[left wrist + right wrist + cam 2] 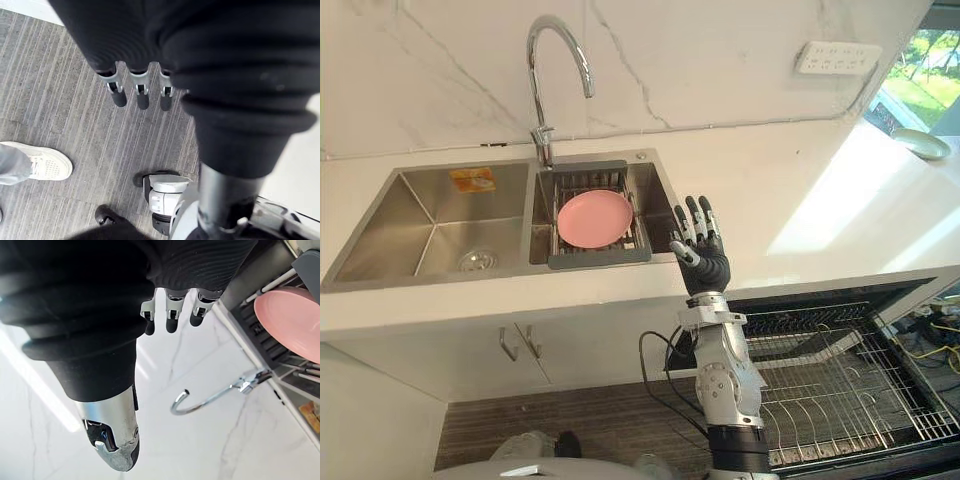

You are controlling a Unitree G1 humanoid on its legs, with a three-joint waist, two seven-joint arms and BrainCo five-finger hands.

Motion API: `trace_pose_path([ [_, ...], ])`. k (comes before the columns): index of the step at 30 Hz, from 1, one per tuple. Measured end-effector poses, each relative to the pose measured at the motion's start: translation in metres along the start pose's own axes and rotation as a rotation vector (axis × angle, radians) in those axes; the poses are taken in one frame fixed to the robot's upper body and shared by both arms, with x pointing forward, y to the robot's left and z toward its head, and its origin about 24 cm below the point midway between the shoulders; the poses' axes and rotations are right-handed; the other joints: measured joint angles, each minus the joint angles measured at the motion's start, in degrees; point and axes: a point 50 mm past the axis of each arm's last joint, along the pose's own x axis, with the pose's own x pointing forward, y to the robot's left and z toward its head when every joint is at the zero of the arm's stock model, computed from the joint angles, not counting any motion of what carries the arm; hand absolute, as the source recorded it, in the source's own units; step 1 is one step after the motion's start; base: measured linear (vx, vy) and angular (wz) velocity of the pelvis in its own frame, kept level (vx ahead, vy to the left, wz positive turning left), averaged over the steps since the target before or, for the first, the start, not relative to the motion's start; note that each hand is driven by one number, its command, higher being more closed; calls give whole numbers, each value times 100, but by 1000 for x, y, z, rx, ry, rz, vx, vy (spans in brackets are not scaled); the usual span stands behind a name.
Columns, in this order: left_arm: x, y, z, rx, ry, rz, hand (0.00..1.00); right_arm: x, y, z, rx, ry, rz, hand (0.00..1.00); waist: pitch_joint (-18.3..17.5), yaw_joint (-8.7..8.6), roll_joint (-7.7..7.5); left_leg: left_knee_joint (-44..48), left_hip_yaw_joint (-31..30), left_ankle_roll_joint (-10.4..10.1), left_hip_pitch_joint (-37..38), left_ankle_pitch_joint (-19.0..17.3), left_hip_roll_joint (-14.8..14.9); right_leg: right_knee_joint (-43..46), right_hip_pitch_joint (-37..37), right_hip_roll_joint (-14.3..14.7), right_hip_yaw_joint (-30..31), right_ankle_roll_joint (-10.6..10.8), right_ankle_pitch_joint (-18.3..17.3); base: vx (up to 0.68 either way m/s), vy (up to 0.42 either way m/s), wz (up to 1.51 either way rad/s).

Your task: Walk over to the sink, pick up the cup, carry it to the dishwasher, place the cup inside the dishwasher, then close the dishwasher door

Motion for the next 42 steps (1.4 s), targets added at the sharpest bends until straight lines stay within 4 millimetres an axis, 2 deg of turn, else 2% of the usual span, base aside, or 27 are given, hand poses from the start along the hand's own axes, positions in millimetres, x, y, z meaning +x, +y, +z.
trace_pose_path([
  [2, -1, 2, -9, -11, 27, 7, 0, -1, -1, -1, -2, 8, -5, 0, -36, -40, 83, -336, -262, -270, 138, 219, 250, -13, 33, -20, 44, 129, -30, 73, 107, -16],
  [3, -1, 2, -10, -15, 38, 14, 0, -2, -3, 0, -6, 8, -16, 0, -47, -91, 86, -715, -165, -179, 255, 525, 278, -17, 48, -73, 66, 225, -44, 144, 179, -7],
  [4, -1, 5, -10, -13, 36, 18, 0, -2, -3, 1, -7, 4, -16, 0, -73, -92, 29, -1042, -96, -132, 392, 597, 77, -89, 39, -225, 64, 294, 2, 151, 174, -3],
  [7, -1, 9, -8, 13, 36, 19, 0, -2, 0, -1, -4, 11, -5, 0, -44, -136, -205, -1781, -1, 36, 678, 890, -309, -403, 190, -406, -3, 525, 182, 166, 118, 5],
  [10, -1, 10, -9, 43, 36, 19, 0, -2, 0, -1, -13, 12, -6, 0, -51, -129, -267, -2194, 69, 123, 942, 1015, -541, -441, 223, -562, 7, 618, 209, 154, 87, -5],
  [13, -1, 11, -8, 46, 30, 21, 0, -2, 0, -2, -6, 7, -13, 0, -47, -121, -280, -2232, 158, 85, 1049, 866, -581, -165, 148, -667, -19, 562, 121, 120, 42, -21],
  [15, -1, 11, -5, 61, 19, 21, 0, -3, -1, -2, -16, -5, -33, 0, -43, -172, -292, -2243, 155, 82, 1095, 792, -595, 512, -102, -805, -160, 521, -48, 60, 11, -7],
  [17, -1, 13, -2, 70, 6, 24, 0, -5, -5, 0, -27, -27, -60, 0, -3, -185, -343, -2287, 132, 108, 1269, 723, -652, 2088, -650, -1146, -336, 301, -172, 18, 20, 4],
  [18, -1, 15, -1, 73, 5, 29, 0, -5, -5, 0, -26, -30, -66, 0, 21, -186, -393, -2326, 110, 138, 1358, 701, -696, 2481, -780, -1263, -321, 182, -154, 37, 13, 17],
  [19, -2, 19, 0, 75, 3, 36, 0, -6, -5, 1, -27, -37, -79, 0, 73, -216, -504, -2382, -13, 172, 1522, 679, -741, 3112, -984, -1459, -294, -22, -31, 141, -38, 36],
  [20, -2, 21, 2, 86, 3, 38, 0, -7, -6, 0, -27, -38, -82, 0, 81, -246, -472, -2430, -140, 178, 1660, 675, -719, 3419, -1075, -1525, -281, -129, -79, 130, -43, 42],
  [22, -2, 22, 6, 84, -1, 45, 0, -6, -5, 1, -27, -40, -78, 0, 82, -205, -522, -2410, -229, 144, 1659, 653, -585, 3129, -1237, -1398, -273, -61, -444, 97, -66, 28],
  [23, -2, 22, 6, 85, 2, 45, 0, -7, -5, 1, -27, -41, -79, 0, 82, -200, -531, -2383, -290, 118, 1625, 636, -506, 2883, -1273, -1293, -267, -42, -475, 95, -114, 32],
  [24, -2, 23, 5, 89, 14, 46, 0, -7, -6, 2, -28, -44, -80, 0, 82, -205, -536, -2290, -337, 26, 1561, 587, -329, 2285, -1318, -1067, -198, 17, -398, 105, -133, 32],
  [25, -2, 24, 3, 90, 19, 48, 0, -7, -5, 2, -28, -50, -78, 0, 57, -202, -590, -2234, -345, -47, 1520, 589, -266, 1782, -1291, -923, -149, 54, -21, 114, -178, 26],
  [26, -2, 27, 1, 90, 30, 55, 0, -7, -5, 3, -28, -55, -78, 0, 33, -186, -722, -2218, -359, -127, 1547, 557, -284, 1396, -1280, -908, -125, 43, 548, 137, -225, 10],
  [27, -3, 33, 2, 90, 39, 72, 0, -7, -8, 5, -31, -60, -86, 0, -14, -140, -863, -2236, -418, -276, 1644, 541, -304, 1064, -1136, -884, -135, 277, 969, 129, -225, 2],
  [30, -2, 29, 3, 88, 44, 71, 0, -4, -9, 12, -38, -89, -87, 0, -54, -127, -817, -2241, -391, -428, 1614, 521, -81, 521, -920, -584, -145, 283, 958, 133, -173, -12],
  [31, -2, 28, 2, 84, 48, 69, 0, -3, -11, 15, -41, -98, -90, 0, -9, -134, -752, -2249, -377, -461, 1596, 525, -24, 329, -854, -492, -156, 283, 958, 80, -93, -15],
  [35, -1, 23, -3, 79, 63, 61, 0, -8, -21, 24, -42, -122, -134, 0, 39, -178, -595, -2270, -349, -464, 1728, 540, 32, 43, -615, -372, -165, 282, 958, 65, -44, -5],
  [39, -1, 23, -4, 93, 67, 62, 0, -9, -19, 25, -65, -109, -120, 0, 18, -177, -635, -2340, -343, -510, 1834, 493, 6, -70, -478, -353, -155, 283, 958, -8, 1, 0],
  [42, -1, 23, -4, 91, 66, 63, 0, -8, -9, 33, -181, -117, -64, 0, 12, -188, -650, -2395, -350, -473, 1831, 506, -20, -176, -448, -383, -167, 285, 959, -7, 3, 3],
])
